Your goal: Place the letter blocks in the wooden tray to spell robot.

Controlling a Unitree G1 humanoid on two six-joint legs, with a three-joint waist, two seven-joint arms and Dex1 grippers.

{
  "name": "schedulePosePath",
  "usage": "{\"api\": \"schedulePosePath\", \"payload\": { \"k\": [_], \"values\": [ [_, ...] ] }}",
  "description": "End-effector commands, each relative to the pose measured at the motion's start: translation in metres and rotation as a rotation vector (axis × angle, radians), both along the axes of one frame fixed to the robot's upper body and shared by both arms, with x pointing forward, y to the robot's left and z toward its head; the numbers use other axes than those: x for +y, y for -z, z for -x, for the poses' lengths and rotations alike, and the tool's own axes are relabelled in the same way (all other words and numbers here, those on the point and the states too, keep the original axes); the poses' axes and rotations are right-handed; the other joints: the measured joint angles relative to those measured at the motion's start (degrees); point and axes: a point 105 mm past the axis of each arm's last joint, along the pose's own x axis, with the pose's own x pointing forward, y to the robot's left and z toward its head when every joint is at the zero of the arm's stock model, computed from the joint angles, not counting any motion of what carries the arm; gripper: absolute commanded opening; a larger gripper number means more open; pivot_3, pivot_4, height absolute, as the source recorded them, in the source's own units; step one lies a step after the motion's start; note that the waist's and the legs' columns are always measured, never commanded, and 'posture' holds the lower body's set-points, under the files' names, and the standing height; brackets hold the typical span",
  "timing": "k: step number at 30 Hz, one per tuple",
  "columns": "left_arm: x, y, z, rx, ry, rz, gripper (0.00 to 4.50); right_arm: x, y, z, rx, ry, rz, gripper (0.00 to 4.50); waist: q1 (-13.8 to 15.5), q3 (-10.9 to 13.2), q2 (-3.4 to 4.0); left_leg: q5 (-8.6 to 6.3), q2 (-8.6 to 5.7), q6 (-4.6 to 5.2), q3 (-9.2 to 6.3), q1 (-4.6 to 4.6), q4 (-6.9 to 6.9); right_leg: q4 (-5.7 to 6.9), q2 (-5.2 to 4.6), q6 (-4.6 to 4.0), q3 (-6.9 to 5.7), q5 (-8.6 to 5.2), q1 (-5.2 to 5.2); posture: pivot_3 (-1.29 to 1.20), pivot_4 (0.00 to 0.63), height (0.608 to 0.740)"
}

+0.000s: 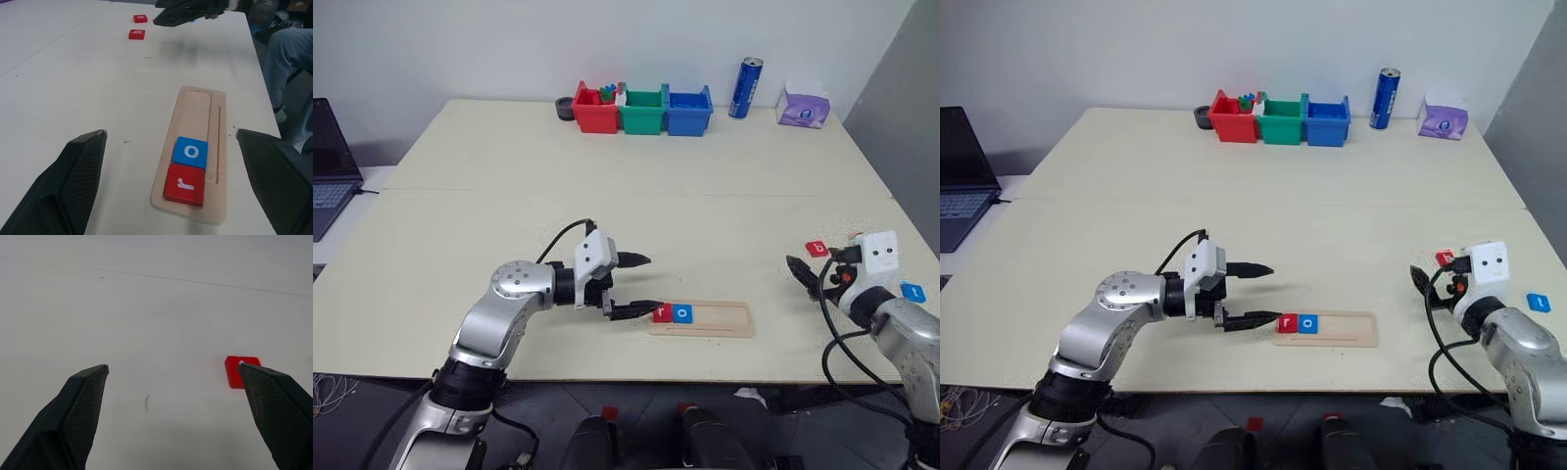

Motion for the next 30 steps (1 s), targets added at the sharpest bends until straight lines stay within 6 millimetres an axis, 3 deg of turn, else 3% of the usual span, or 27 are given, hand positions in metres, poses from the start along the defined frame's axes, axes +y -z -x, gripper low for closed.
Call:
{"api": "schedulePosePath", "payload": {
  "k": [1, 4, 9, 15, 18, 25, 30],
  "values": [
    [0.004, -0.014, 0.007, -0.032, 0.024, 0.020, 4.46, -0.022, -0.001, -0.017, 0.006, 0.091, 0.006, 4.50, 0.02, 0.00, 0.00, 0.00, 0.00, 0.00, 0.02, 0.00, 0.00, 0.00, 0.00, -0.01, -0.01, 0.00, 0.00, 0.00, 0.150, 0.740],
    [0.009, -0.015, 0.011, -0.016, 0.031, 0.017, 4.46, -0.038, 0.005, -0.036, 0.043, 0.116, 0.019, 4.50, 0.01, 0.02, 0.03, 0.00, -0.01, 0.00, 0.14, 0.00, -0.01, -0.02, 0.04, -0.03, -0.02, 0.02, 0.01, 0.00, 0.150, 0.740],
    [0.017, -0.015, 0.014, -0.003, 0.039, 0.000, 4.46, -0.053, 0.018, -0.051, 0.096, 0.141, 0.008, 4.50, 0.03, 0.02, 0.03, 0.00, -0.01, 0.01, 0.16, -0.04, -0.07, -0.07, 0.03, -0.29, -0.01, 0.16, -0.02, 0.00, 0.150, 0.740],
    [0.024, -0.013, 0.016, 0.001, 0.038, -0.028, 4.46, -0.053, 0.041, -0.054, 0.196, 0.127, -0.044, 4.50, -0.02, 0.02, 0.03, -0.01, 0.01, 0.01, 0.21, -0.02, -0.07, -0.05, 0.03, -0.31, 0.01, 0.17, -0.03, 0.00, 0.150, 0.740],
    [0.024, -0.012, 0.019, 0.004, 0.043, -0.028, 4.50, -0.052, 0.049, -0.052, 0.225, 0.128, -0.061, 3.89, -0.05, 0.02, 0.03, -0.01, 0.02, 0.01, 0.22, 0.00, -0.06, -0.05, 0.03, -0.31, 0.01, 0.17, -0.02, 0.00, 0.150, 0.740],
    [0.024, -0.011, 0.023, 0.007, 0.050, -0.024, 4.50, -0.049, 0.060, -0.049, 0.259, 0.145, -0.102, 1.50, -0.05, -0.01, -0.01, -0.01, 0.02, 0.01, 0.19, 0.01, -0.05, -0.05, 0.03, -0.30, 0.01, 0.17, 0.00, 0.00, 0.150, 0.740],
    [0.028, -0.007, 0.023, -0.010, 0.042, -0.045, 4.50, -0.046, 0.055, -0.039, 0.216, 0.149, -0.047, 1.46, -0.02, -0.01, -0.01, -0.01, 0.03, 0.01, 0.14, 0.00, -0.06, -0.05, 0.03, -0.30, 0.02, 0.17, 0.01, 0.00, 0.150, 0.740]
  ]
}}
